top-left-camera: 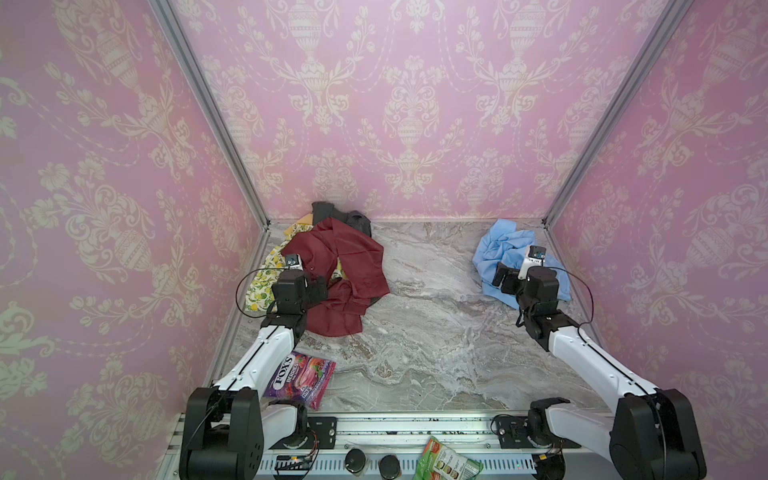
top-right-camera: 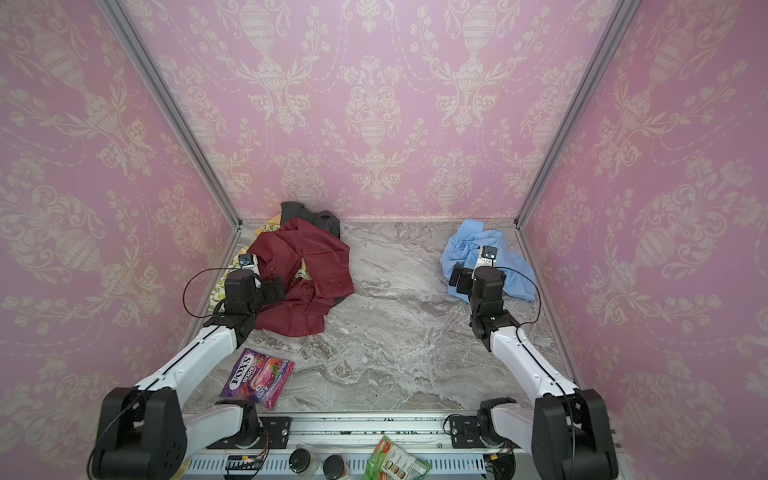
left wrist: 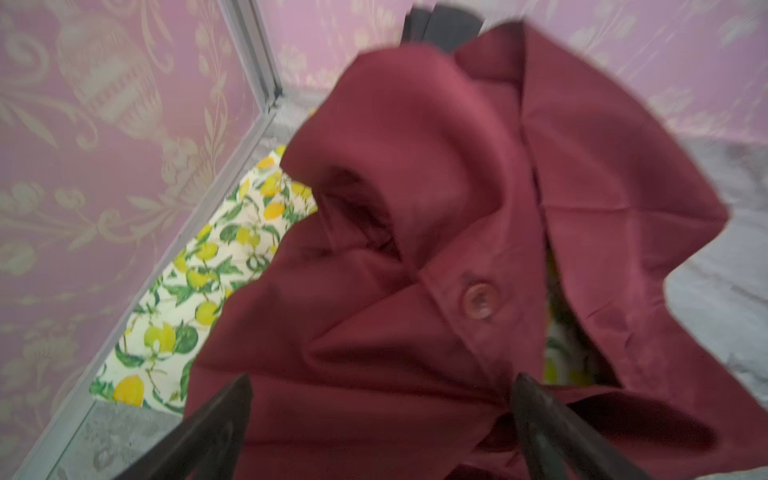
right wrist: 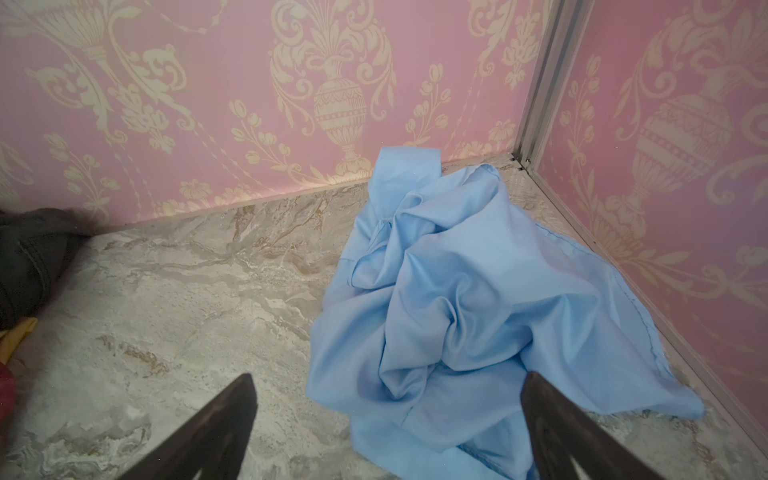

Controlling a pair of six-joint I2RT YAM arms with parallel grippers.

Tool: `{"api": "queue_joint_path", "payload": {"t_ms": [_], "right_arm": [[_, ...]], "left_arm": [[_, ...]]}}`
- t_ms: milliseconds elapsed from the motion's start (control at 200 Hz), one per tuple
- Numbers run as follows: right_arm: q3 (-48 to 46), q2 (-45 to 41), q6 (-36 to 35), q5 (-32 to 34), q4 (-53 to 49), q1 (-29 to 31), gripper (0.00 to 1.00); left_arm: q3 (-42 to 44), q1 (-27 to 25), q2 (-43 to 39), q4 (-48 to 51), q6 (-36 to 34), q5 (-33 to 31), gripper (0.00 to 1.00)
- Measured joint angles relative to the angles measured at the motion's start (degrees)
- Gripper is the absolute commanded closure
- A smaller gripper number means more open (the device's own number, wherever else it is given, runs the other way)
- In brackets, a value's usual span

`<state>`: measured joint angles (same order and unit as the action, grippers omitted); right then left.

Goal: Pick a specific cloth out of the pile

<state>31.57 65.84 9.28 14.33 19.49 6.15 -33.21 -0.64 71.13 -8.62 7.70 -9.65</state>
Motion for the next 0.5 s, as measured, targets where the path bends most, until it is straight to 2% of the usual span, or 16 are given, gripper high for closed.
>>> {"api": "queue_joint_path", "payload": {"t_ms": [115,270,500], "right_arm": [[-6.93,2.05,-3.37,-0.79,7.80,-0.48,0.00],[-12.41,10.88,-5.44,-2.86,19.26,-2.45,0.00],[-14.03,21.79,-6.32,-8.31,33.24,-4.33,0.00]], "left_arm": [[2.80,0.87,4.55,-6.10,-1.86,2.05,0.01],[6.58,2.54,7.19,-17.99,-2.54,3.69,0.01],[13.11,4.52,16.65,-37.68,-2.67,5.31,0.01]]}}
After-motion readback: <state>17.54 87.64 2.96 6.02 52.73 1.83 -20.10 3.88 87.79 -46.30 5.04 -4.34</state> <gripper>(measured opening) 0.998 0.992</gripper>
